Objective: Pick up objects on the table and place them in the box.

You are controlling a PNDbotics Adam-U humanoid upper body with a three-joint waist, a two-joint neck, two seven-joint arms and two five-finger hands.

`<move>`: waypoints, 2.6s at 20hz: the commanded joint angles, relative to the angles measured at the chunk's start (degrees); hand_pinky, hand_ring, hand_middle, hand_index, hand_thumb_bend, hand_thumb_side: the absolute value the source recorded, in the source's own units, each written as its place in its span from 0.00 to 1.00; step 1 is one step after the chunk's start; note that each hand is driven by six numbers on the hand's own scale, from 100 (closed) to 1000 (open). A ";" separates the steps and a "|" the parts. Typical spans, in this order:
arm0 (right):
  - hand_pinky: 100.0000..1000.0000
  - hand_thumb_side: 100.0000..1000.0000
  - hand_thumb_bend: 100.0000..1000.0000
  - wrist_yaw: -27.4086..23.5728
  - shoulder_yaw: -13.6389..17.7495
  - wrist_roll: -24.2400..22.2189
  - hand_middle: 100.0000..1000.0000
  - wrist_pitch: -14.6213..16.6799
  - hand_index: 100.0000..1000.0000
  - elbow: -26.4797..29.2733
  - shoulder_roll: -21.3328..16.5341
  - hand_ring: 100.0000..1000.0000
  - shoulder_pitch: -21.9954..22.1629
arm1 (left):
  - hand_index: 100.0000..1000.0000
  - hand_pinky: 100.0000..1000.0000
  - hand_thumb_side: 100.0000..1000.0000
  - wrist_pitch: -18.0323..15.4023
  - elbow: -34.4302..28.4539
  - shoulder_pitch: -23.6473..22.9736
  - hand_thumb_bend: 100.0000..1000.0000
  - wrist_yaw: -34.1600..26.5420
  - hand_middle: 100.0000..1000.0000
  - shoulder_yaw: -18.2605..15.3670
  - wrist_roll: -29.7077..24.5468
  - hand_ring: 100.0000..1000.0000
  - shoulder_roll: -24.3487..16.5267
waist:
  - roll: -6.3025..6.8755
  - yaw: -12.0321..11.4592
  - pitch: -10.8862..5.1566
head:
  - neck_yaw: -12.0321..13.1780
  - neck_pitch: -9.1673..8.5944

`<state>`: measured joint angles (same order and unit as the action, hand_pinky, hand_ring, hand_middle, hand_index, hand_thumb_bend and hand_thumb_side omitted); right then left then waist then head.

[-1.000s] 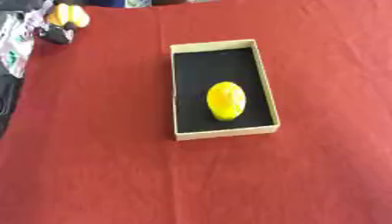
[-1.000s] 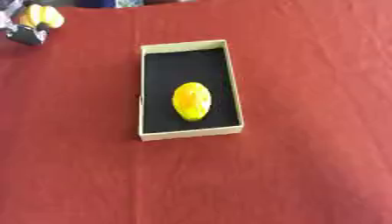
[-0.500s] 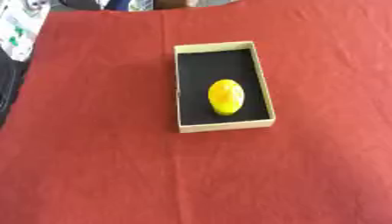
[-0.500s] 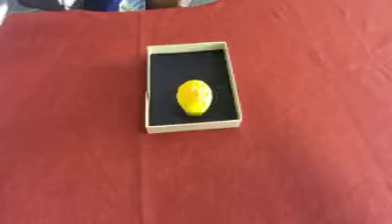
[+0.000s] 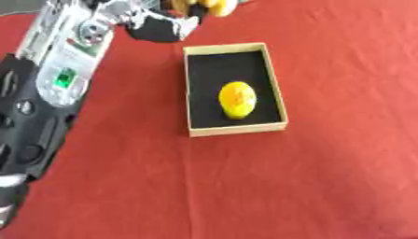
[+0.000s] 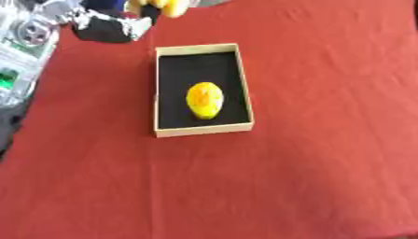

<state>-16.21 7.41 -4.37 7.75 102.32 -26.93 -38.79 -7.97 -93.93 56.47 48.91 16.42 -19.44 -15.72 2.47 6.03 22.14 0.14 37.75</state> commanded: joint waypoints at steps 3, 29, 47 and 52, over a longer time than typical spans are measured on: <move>0.95 0.71 0.00 0.51 0.75 0.60 0.76 -0.04 0.85 1.51 -0.70 0.97 -0.64 | 0.57 0.70 0.00 -0.82 0.59 -2.17 0.00 3.16 0.50 2.09 -1.61 0.66 6.04 | -0.34 0.15 -1.71 | -0.37 -0.12; 0.95 0.72 0.00 0.18 1.47 0.52 0.75 -0.77 0.85 1.42 0.45 0.98 1.36 | 0.93 0.99 0.49 1.75 14.90 -7.14 0.40 15.78 0.83 0.19 7.81 0.98 11.60 | -0.35 0.76 -1.65 | 0.03 -0.48; 0.95 0.70 0.00 0.45 1.57 1.01 0.75 -0.72 0.85 1.61 0.10 0.97 2.17 | 0.79 0.87 0.40 7.29 -5.72 -7.03 0.00 -8.13 0.70 -7.81 11.50 0.88 3.72 | -0.26 -0.70 -3.78 | -2.20 1.14; 0.94 0.69 0.00 0.76 1.63 1.81 0.75 -0.12 0.85 2.98 -0.57 0.96 1.37 | 0.77 0.85 0.41 13.11 -15.93 -10.09 0.00 -28.45 0.67 -15.26 22.16 0.85 -4.99 | -0.31 -1.61 -4.04 | -3.93 1.52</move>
<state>-16.10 8.44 -2.91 7.49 103.82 -25.57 -36.43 4.04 -106.59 45.80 24.88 3.26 0.13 -17.56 2.44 4.33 19.66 -3.30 39.10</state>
